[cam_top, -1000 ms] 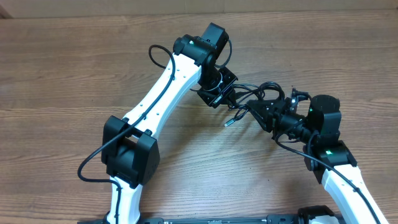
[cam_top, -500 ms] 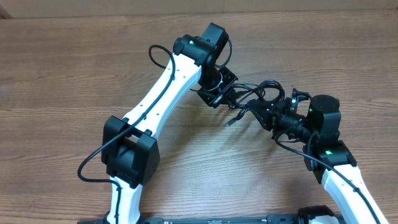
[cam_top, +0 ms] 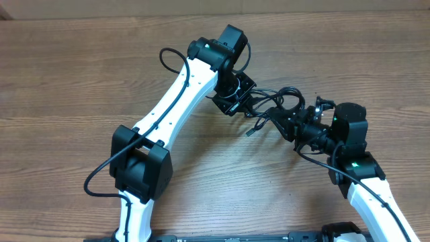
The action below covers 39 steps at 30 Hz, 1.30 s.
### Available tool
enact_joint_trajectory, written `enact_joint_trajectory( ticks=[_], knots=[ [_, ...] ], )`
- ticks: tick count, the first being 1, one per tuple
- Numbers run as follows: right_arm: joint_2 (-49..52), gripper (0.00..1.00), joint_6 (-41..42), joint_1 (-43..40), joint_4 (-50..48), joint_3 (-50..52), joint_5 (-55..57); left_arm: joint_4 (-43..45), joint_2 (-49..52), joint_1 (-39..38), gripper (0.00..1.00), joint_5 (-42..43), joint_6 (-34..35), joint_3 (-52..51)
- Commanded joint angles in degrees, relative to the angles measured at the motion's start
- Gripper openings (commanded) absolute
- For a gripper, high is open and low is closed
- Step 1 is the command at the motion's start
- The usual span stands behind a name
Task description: Untangle cables
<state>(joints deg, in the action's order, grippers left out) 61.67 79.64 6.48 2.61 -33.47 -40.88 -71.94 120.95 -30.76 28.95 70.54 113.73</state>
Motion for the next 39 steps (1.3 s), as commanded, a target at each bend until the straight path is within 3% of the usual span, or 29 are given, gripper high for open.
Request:
enact_joint_trajectory(
  ticks=[1, 13, 19, 28, 39],
  knots=[
    [-0.1, 0.04, -1.1, 0.3, -0.4, -1.3, 0.1, 0.2, 0.1, 0.6, 0.04, -4.9, 1.5, 1.5],
    [-0.1, 0.04, -6.3, 0.3, 3.4, -1.3, 0.1, 0.0, 0.1, 3.0, 0.04, -6.4, 2.3, 1.5],
    [-0.1, 0.04, -12.7, 0.3, 5.9, -1.3, 2.8, -1.4, 0.1, 3.3, 0.04, -6.4, 2.3, 1.5],
    [-0.1, 0.04, -15.9, 0.3, 13.7, -1.3, 10.0, -2.8, 0.1, 3.3, 0.04, -6.4, 2.3, 1.5],
    [-0.1, 0.04, -21.5, 0.3, 15.5, -1.3, 12.1, -2.9, 0.1, 3.4, 0.04, -6.5, 2.3, 1.5]
  ],
)
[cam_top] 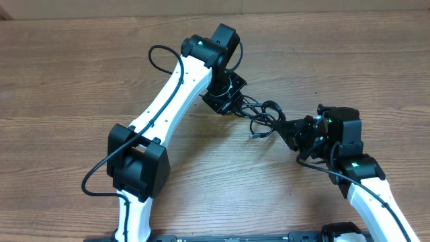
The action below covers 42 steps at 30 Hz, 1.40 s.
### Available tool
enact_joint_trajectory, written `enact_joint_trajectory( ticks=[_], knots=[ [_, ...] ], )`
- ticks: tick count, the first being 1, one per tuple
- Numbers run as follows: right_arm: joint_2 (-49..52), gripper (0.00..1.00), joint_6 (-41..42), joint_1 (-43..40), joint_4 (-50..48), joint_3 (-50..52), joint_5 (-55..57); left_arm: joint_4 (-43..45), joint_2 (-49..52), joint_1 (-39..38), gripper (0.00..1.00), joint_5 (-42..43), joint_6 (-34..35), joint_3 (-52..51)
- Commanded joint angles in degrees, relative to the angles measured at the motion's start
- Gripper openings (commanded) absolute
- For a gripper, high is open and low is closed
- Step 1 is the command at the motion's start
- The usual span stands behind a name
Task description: Untangle cables
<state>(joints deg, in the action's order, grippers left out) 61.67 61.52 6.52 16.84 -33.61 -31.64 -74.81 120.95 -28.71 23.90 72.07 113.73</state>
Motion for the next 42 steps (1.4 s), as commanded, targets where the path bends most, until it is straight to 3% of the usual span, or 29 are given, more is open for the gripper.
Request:
enact_joint_trajectory(
  ticks=[1, 6, 12, 19, 27, 33, 42],
  knots=[
    [-0.1, 0.04, -3.4, 0.2, 2.1, -1.2, 3.6, -0.1, 0.1, 1.4, 0.04, -1.4, 0.7, 1.5],
    [-0.1, 0.04, -9.6, 0.2, 4.0, -1.2, 5.1, -0.4, 0.1, 1.4, 0.04, -1.4, 0.1, 1.5],
    [-0.1, 0.04, -8.8, 0.2, 3.8, -1.2, 3.6, -0.4, 0.1, 1.4, 0.04, -1.4, 0.1, 1.5],
    [-0.1, 0.04, -0.6, 0.2, 1.0, -1.2, -2.4, -0.3, 0.1, 1.4, 0.04, 0.7, 0.1, 1.5],
    [-0.1, 0.36, 6.8, 0.2, -3.8, -1.2, -6.7, 1.0, 0.1, 1.4, 0.04, 8.6, -4.2, 1.5],
    [-0.1, 0.36, 15.6, 0.2, -6.0, -1.2, -7.0, 3.6, 0.1, 1.4, 0.04, 16.2, -9.2, 1.5],
    [-0.1, 0.34, 16.7, 0.2, -12.3, -1.2, -11.8, 3.6, 0.1, 1.4, 0.04, 13.4, -9.7, 1.5]
  ],
)
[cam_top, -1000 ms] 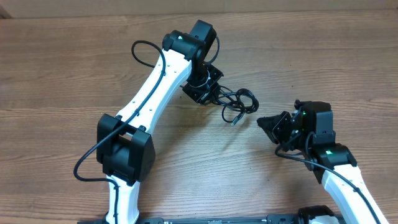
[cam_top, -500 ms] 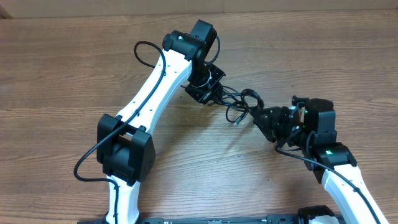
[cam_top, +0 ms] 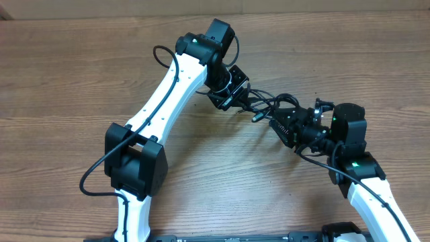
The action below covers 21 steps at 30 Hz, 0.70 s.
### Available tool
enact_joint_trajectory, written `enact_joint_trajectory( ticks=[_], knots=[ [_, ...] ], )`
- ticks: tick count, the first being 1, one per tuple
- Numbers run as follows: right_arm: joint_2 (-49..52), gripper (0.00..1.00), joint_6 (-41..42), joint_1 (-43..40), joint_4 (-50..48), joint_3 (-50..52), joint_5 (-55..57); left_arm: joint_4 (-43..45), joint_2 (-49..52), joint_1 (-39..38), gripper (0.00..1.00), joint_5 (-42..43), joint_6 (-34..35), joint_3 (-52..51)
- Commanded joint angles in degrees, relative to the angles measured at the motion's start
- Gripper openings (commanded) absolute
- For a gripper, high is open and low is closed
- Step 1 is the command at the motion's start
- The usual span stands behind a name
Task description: Untangle cables
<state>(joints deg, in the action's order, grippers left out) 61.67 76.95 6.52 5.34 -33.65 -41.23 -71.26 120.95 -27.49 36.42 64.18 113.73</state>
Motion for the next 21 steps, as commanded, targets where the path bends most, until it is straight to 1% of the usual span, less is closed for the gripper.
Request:
enact_joint_trajectory(
  ticks=[1, 10, 13, 16, 20, 21],
  knots=[
    [-0.1, 0.34, 1.3, 0.2, -0.8, -1.1, -2.5, 0.2, 0.1, 0.2, 0.04, 0.7, -1.9, 1.5],
    [-0.1, 0.33, 1.0, 0.2, -0.8, -1.1, -3.9, 1.7, 0.1, 0.2, 0.04, -3.1, -1.8, 1.5],
    [-0.1, 0.29, 0.8, 0.2, -0.7, -1.1, -3.6, 1.8, 0.1, 0.2, 0.04, -4.7, -1.1, 1.5],
    [-0.1, 0.26, 0.0, 0.2, -0.3, -1.1, -2.5, 1.8, 0.1, 0.2, 0.04, -8.9, 0.6, 1.5],
    [-0.1, 0.26, -1.1, 0.2, 0.6, -1.1, -1.7, 1.6, 0.1, 0.2, 0.04, -9.4, 2.8, 1.5],
    [-0.1, 0.27, -2.9, 0.2, 0.7, -1.1, -1.7, 1.4, 0.1, 0.2, 0.04, -9.5, 3.9, 1.5]
  ],
)
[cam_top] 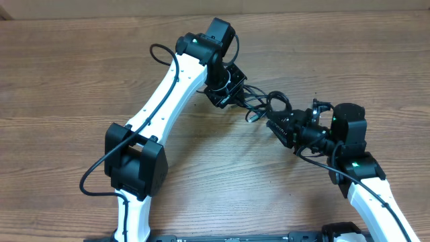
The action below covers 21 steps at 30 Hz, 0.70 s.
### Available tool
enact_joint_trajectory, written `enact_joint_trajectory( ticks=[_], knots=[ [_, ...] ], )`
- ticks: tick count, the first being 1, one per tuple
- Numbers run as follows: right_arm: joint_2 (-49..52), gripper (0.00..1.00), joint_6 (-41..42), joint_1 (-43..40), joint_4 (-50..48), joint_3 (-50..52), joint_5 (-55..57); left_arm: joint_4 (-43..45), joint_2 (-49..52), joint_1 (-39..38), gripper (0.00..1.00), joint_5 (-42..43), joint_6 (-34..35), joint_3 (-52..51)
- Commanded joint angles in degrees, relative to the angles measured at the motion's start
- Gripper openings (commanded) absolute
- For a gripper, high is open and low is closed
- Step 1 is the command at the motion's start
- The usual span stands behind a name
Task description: Untangle cables
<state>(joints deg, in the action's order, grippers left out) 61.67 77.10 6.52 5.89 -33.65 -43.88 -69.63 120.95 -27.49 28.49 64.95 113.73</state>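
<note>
A bundle of tangled black cables [265, 106] hangs stretched between the two grippers above the wooden table [80, 81]. My left gripper [236, 98] grips the bundle's left end, its fingers closed on the strands. My right gripper [277, 126] holds the right end from below right, closed on the cables. A loose plug end [251, 117] dangles under the bundle. Loops of cable show around the middle; the exact finger contact is hidden by the gripper bodies.
The left arm's white links [168, 87] cross the table's middle left, with its base joint [134, 165] near the front. The right arm [353, 158] rises from the front right. A strip of wall edge [215, 8] runs along the back.
The cable bundle has bunched slightly, its loops sitting nearer the left gripper. The right gripper has shifted a little up and left. The left arm holds nearly the same place.
Both grippers held the cable bundle between them from the oldest moment. Then the left gripper sat further left and the right gripper lower, with the bundle drooping. Later the pair stood stretched apart again, and now the bundle is slightly gathered between them.
</note>
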Motion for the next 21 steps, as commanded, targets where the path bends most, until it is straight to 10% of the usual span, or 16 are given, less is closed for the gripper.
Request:
enact_joint_trajectory(
  ticks=[1, 21],
  knots=[
    [-0.1, 0.3, -5.5, 0.2, 0.2, -1.1, 0.9, -0.6, 0.1, 0.2, 0.04, -1.5, 4.7, 1.5],
    [-0.1, 0.4, -23.6, 0.2, -9.9, -1.1, -2.8, -7.1, 0.1, 0.0, 0.04, 0.5, 19.6, 1.5]
  ],
)
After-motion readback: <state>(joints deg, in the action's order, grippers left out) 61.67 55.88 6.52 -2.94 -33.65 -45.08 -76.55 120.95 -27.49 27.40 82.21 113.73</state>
